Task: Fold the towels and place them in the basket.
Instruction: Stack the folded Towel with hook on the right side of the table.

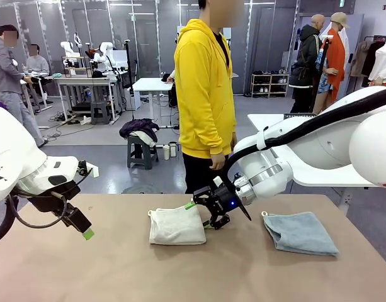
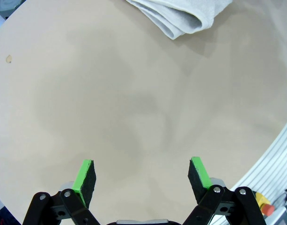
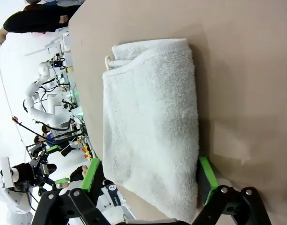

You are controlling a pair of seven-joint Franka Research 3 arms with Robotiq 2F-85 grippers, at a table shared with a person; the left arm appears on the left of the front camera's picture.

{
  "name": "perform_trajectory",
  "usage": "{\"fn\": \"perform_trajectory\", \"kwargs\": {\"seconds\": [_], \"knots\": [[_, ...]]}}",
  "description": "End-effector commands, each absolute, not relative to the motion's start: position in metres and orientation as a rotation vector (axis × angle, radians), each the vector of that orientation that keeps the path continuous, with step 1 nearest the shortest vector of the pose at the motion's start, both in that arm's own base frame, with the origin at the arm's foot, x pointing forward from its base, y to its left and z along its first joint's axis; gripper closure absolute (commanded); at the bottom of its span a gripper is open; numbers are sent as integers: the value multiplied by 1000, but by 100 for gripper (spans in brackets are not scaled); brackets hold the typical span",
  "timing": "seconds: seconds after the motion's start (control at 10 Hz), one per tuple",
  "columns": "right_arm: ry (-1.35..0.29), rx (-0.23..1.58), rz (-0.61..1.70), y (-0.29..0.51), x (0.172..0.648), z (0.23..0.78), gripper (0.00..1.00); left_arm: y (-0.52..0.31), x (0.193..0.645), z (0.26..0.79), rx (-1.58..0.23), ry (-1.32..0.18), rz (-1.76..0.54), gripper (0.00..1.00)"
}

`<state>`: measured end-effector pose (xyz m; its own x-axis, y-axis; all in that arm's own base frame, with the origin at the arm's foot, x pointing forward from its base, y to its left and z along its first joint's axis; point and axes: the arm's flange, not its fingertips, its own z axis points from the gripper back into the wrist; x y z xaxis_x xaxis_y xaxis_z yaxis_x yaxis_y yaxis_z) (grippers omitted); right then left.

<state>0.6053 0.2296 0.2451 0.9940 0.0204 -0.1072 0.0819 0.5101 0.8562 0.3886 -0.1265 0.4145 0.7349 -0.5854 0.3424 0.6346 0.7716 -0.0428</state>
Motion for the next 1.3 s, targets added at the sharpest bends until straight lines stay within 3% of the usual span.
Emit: {"fn": "perform_trajectory", "kwargs": {"seconds": [0.0, 0.1, 0.2, 0.3, 0.5, 0.6, 0.7, 0.8, 1.2], "knots": [[101, 1077, -47, 235, 605, 238, 0, -128, 390, 415, -147, -315, -665, 0], [89, 1093, -68, 235, 604, 237, 42, -128, 390, 415, -147, -315, -665, 0], [85, 1090, -67, 236, 604, 238, 59, -128, 390, 415, -147, -315, -665, 0], [81, 1087, -66, 236, 603, 238, 100, -128, 390, 415, -147, -315, -665, 0], [81, 1077, -67, 237, 601, 238, 100, -128, 390, 415, -147, -315, -665, 0], [82, 1070, -67, 238, 600, 236, 88, -128, 390, 415, -147, -315, -665, 0], [81, 1066, -72, 237, 599, 236, 97, -128, 390, 415, -147, -315, -665, 0], [81, 1053, -76, 238, 598, 236, 100, -128, 390, 415, -147, -315, -665, 0], [78, 1050, -84, 237, 592, 235, 100, -128, 390, 415, -147, -315, -665, 0]]}}
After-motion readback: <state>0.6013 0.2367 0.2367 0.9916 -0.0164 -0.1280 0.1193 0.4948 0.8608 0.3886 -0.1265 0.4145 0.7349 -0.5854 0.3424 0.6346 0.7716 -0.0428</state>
